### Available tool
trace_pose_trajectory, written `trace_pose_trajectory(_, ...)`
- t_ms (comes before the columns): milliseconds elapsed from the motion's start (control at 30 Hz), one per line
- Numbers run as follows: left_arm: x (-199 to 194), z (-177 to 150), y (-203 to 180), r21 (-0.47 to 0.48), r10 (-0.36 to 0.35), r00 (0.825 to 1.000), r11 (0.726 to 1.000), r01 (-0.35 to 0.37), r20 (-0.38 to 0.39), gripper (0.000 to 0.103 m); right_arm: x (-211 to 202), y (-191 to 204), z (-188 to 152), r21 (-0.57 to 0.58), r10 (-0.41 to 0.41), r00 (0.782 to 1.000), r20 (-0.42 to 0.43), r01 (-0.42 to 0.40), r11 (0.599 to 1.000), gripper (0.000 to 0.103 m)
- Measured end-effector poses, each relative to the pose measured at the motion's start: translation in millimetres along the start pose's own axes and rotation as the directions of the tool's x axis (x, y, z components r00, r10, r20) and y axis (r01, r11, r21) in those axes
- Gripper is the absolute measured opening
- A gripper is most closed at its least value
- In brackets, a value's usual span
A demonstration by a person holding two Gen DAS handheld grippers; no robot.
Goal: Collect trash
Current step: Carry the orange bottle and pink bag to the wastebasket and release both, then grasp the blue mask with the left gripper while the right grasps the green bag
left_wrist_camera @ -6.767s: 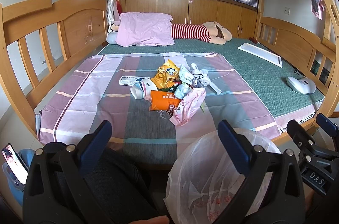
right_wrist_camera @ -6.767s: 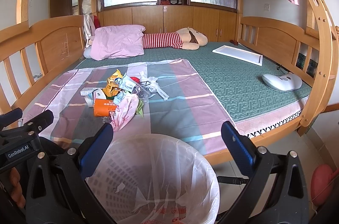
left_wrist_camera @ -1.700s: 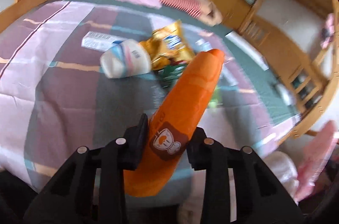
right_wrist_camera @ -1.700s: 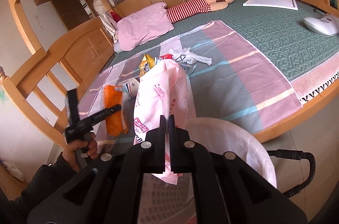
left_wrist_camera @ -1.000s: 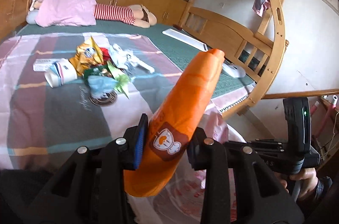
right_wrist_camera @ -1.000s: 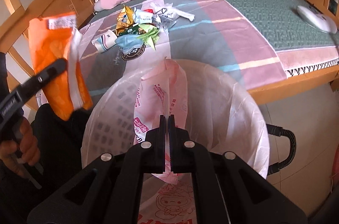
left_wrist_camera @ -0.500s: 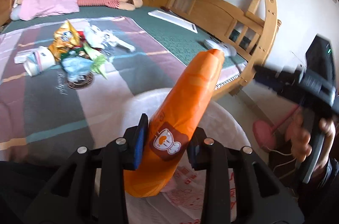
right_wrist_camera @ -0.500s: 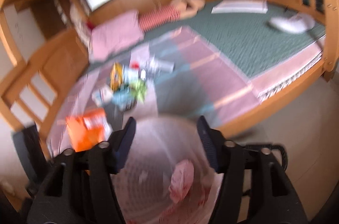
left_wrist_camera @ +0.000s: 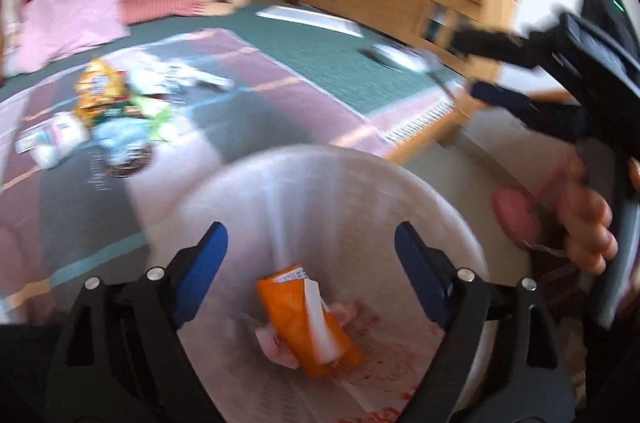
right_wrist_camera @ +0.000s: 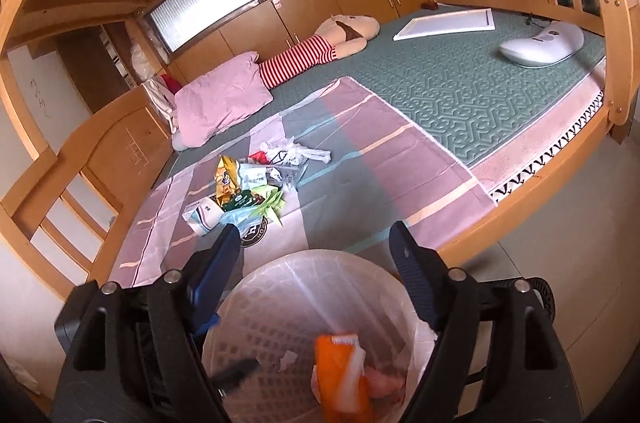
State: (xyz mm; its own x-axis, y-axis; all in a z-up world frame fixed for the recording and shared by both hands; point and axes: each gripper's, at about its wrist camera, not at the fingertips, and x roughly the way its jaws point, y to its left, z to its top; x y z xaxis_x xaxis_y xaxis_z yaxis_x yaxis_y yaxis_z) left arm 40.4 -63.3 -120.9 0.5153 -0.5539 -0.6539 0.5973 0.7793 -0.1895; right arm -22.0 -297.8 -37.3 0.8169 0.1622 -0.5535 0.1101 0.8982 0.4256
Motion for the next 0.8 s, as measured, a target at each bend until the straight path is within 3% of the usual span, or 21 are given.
trace_pose_trajectory(100,-9,3,22,-0.077,0.142,0.988,0.987,-0.138,0.059,0.086,7,4,3,-0.005,-0.01,1.0,-0.017,0.01,1.0,0.076)
trace_pose_trajectory(233,-19,5,67,-0.196,0.302,0.948,0.94,-0.279,0.097,0.086,36,15,16,-0.002,0.014,0.999,-0.051,-0.014,1.0,0.076)
trace_pose_trajectory(400,-15,23,119,-0.252,0.368,0.925,0.908,-0.334,0.099,0.086,119,58,36,-0.091,0.019,0.985,-0.173,-0.036,0.995,0.076)
trace_pose_trajectory(533,-2,50,171,-0.295,0.434,0.899,0.869,-0.398,0.065,0.089,198,95,43,-0.127,0.009,0.951,-0.308,-0.05,0.991,0.075)
trace_pose_trajectory(633,7,44,210,-0.376,0.438,0.899,0.835,-0.402,0.011,0.089,251,114,41,-0.165,-0.028,0.924,-0.382,-0.038,0.986,0.074)
trace_pose_trajectory(700,7,32,233,-0.503,0.388,0.92,0.785,-0.361,-0.055,0.089,294,122,39,-0.165,-0.053,0.899,-0.435,-0.022,0.986,0.074)
trace_pose_trajectory(800,2,22,244,-0.596,0.319,0.947,0.755,-0.275,-0.032,0.092,352,118,35,-0.146,-0.127,0.856,-0.501,0.061,0.987,0.067)
